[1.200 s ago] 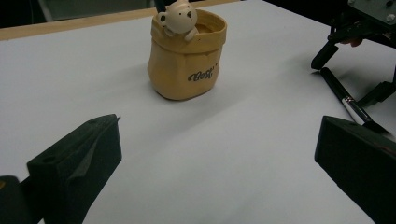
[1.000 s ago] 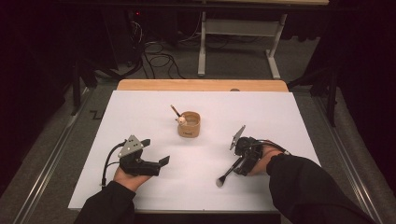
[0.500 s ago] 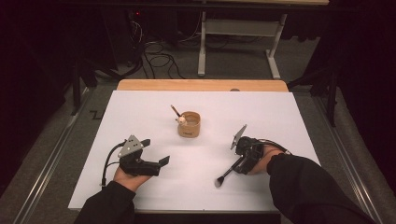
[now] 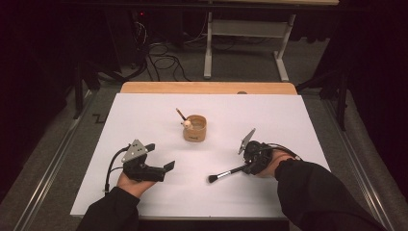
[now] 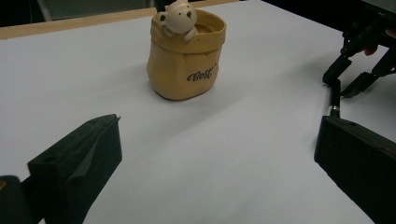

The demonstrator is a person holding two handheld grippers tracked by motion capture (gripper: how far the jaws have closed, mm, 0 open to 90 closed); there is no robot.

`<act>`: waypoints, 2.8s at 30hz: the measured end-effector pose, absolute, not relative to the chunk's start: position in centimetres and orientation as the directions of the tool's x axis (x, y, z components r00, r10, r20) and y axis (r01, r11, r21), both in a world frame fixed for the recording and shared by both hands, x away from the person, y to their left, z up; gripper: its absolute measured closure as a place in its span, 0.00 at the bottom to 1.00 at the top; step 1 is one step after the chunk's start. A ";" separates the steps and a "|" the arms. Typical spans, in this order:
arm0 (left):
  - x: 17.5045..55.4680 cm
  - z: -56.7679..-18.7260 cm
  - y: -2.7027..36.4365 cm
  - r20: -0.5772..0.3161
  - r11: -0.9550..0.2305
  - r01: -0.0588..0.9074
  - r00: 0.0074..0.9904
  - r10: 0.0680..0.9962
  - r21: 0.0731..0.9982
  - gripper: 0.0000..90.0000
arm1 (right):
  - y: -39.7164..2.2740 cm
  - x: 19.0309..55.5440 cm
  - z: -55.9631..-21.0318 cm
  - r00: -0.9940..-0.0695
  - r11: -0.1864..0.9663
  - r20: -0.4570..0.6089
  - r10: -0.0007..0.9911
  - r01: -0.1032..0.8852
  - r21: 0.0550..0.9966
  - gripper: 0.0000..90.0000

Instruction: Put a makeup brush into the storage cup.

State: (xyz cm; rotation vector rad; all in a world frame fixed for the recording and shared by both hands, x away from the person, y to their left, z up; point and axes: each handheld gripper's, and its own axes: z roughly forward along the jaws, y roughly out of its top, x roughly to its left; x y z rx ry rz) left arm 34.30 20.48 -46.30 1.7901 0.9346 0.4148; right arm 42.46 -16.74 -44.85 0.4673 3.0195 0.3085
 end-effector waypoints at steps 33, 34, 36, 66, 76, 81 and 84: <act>34.2 -46.2 20.5 -0.137 -0.166 0.394 0.635 0.760 0.904 0.03 | -16.5 42.2 -44.8 -0.949 0.934 -0.048 0.311 0.296 0.201 0.89; 34.2 -46.2 20.5 -0.136 -0.167 0.394 0.635 0.760 0.904 0.03 | -16.5 42.2 -44.8 -0.949 0.933 -0.048 0.312 0.297 0.203 0.89; 34.2 -46.2 20.5 -0.136 -0.166 0.393 0.635 0.761 0.904 0.03 | -16.5 42.2 -44.9 -0.948 0.932 -0.046 0.315 0.299 0.206 0.89; 34.2 -46.2 20.6 -0.136 -0.163 0.394 0.629 0.765 0.905 0.03 | -18.2 40.9 -43.0 -0.903 0.881 -0.099 0.418 0.377 0.286 0.90; 34.2 -46.2 20.5 -0.134 -0.161 0.391 0.628 0.767 0.906 0.03 | -20.5 39.7 -42.9 -0.859 0.812 -0.120 0.497 0.412 0.413 0.90; 34.2 -46.2 20.6 -0.132 -0.161 0.390 0.626 0.769 0.907 0.03 | -21.1 39.1 -43.0 -0.827 0.758 -0.121 0.548 0.431 0.489 0.90; 34.2 -46.2 20.5 -0.132 -0.161 0.390 0.625 0.769 0.907 0.03 | -21.4 38.7 -43.2 -0.814 0.725 -0.108 0.571 0.437 0.533 0.90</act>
